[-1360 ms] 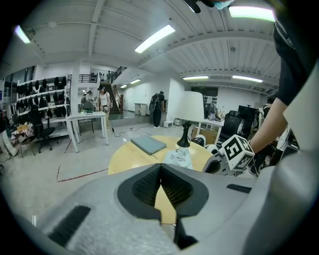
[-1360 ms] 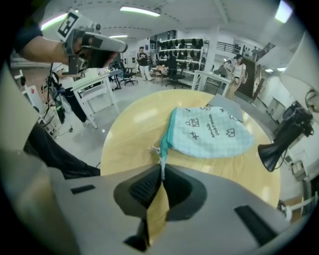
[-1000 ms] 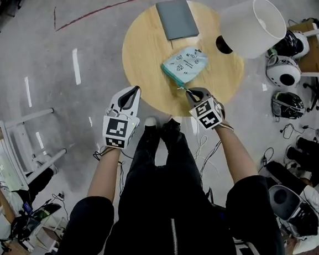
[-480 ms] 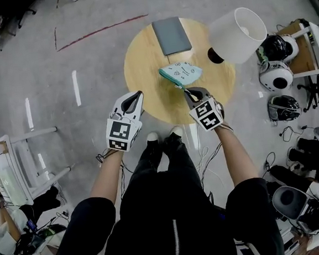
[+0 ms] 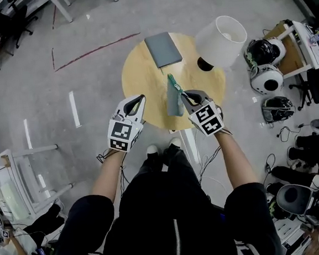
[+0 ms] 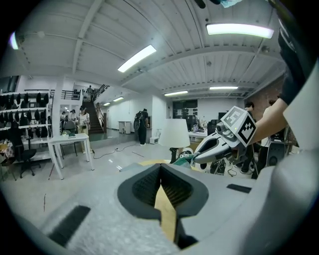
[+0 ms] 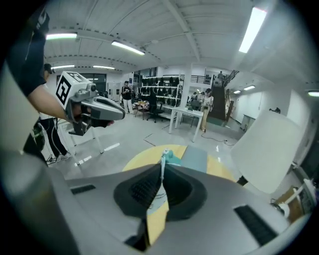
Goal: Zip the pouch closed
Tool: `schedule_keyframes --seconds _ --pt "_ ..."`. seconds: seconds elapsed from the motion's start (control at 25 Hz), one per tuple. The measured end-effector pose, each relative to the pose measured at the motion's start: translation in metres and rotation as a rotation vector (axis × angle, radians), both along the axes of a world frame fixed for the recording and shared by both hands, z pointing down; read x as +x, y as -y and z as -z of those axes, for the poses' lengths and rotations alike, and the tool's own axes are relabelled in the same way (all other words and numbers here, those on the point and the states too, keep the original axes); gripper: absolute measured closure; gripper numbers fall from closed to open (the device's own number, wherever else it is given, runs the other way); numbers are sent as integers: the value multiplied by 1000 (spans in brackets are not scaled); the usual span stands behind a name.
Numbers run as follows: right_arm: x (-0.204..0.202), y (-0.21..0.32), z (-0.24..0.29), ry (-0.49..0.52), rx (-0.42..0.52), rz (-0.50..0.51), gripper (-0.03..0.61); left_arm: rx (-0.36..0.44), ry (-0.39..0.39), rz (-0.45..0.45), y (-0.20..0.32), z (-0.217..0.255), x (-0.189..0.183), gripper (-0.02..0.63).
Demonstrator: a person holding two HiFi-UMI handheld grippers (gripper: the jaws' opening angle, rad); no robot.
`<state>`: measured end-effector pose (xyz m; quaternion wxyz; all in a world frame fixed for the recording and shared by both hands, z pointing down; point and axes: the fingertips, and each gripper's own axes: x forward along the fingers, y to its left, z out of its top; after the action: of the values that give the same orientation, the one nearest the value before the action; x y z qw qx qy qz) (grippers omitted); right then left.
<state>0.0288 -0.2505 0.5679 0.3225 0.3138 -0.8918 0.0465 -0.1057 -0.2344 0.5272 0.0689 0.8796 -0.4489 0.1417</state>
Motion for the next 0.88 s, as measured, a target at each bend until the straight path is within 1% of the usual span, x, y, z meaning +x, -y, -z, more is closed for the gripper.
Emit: schedule_keyframes --seconds 0.36,0.48,0.52,0.56,0.64,0.72,0.84,0.88 --pt "0 -36 42 25 60 14 563 21 -87 -177 -17 28 38 604" --pt "1 -46 53 17 84 34 563 10 -118 -233 -22 34 52 602" --pt "1 -49 56 14 91 39 565 2 -131 -255 -24 36 56 559" --pt "0 -52 59 14 96 43 563 -5 -141 -279 -26 38 61 536" --pt "-3 -59 64 12 103 56 563 -8 -153 -336 -33 42 69 505" --pt "-8 -67 69 -9 126 82 564 -19 -162 -405 -43 42 77 472" --pt "-16 -79 70 -64 154 132 563 -82 -187 -497 -54 37 87 406" --pt "-18 -83 70 -73 156 146 563 -104 -191 -519 -57 34 90 394"
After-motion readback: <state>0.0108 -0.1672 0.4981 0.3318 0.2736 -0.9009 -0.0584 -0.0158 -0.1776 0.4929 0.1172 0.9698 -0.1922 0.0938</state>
